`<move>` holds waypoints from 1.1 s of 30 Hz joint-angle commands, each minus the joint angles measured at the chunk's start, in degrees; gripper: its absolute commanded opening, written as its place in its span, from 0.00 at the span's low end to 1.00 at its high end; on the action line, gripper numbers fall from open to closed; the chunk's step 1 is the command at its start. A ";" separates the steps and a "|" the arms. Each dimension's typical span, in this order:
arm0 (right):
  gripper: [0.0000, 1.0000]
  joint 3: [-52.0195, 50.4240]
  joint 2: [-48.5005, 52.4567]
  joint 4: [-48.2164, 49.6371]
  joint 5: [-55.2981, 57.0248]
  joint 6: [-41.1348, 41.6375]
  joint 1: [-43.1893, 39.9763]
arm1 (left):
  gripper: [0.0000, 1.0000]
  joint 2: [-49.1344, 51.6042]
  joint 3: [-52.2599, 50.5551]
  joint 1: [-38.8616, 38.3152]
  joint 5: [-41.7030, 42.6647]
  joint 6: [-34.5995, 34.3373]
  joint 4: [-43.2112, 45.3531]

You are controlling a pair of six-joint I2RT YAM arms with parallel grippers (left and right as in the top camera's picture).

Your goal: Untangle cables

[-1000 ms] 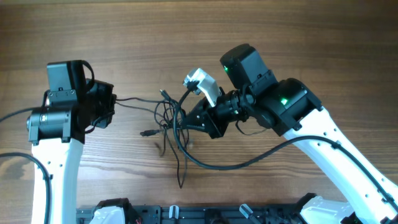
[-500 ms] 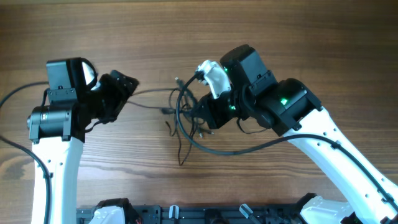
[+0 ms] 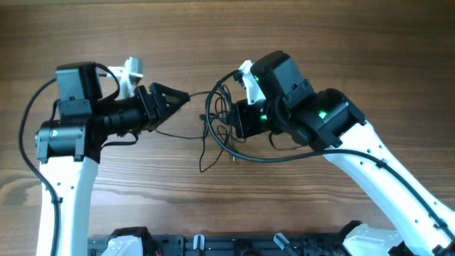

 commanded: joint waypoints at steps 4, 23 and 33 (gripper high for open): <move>0.04 0.37 2.91 1.20 -3.91 1.79 0.15 | 0.57 0.15 0.37 -7.82 0.90 1.14 2.21; 0.04 0.37 3.13 -1.73 -14.67 -4.28 0.15 | 0.56 0.17 0.37 -20.52 -34.38 8.68 1.70; 0.04 0.37 3.13 0.11 -21.33 -5.49 -0.02 | 0.49 0.37 0.37 -23.74 -34.32 12.13 0.81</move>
